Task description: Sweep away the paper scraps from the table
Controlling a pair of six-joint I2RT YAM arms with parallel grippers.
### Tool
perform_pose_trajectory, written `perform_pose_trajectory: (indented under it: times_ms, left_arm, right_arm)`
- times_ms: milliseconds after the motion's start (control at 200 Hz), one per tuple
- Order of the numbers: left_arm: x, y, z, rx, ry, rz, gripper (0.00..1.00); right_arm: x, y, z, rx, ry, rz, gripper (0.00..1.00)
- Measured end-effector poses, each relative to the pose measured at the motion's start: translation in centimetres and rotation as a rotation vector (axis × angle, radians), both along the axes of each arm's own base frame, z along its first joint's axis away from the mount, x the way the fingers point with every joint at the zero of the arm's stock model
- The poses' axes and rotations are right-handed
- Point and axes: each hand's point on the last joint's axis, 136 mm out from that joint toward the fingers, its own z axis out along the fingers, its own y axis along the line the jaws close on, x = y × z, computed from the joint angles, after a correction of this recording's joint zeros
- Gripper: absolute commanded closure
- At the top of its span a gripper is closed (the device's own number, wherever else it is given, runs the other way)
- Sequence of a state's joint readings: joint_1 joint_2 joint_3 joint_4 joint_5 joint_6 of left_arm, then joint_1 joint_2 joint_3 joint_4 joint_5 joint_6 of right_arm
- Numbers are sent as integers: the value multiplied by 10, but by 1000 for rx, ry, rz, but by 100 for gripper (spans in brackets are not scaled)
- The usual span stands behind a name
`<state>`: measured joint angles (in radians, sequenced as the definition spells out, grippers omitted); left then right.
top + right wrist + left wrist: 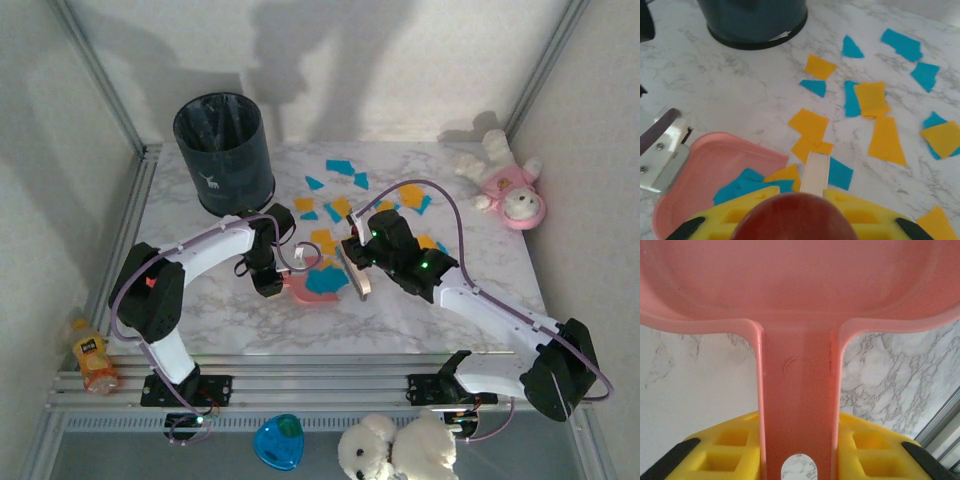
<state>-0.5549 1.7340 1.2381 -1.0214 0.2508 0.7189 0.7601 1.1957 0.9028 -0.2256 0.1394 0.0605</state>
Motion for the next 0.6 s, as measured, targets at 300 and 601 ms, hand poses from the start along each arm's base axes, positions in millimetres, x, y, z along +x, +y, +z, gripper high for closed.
perform_pose_trajectory:
  times_ms: [300,601]
  left_arm:
    - [0,0,0,-1,0,0,82]
    - [1,-2,0,-8,-3,1,82]
  right_arm:
    - [9,-17,-4,-52,-17,-96,100]
    - [4,-2,-17,-57,14,-73,100]
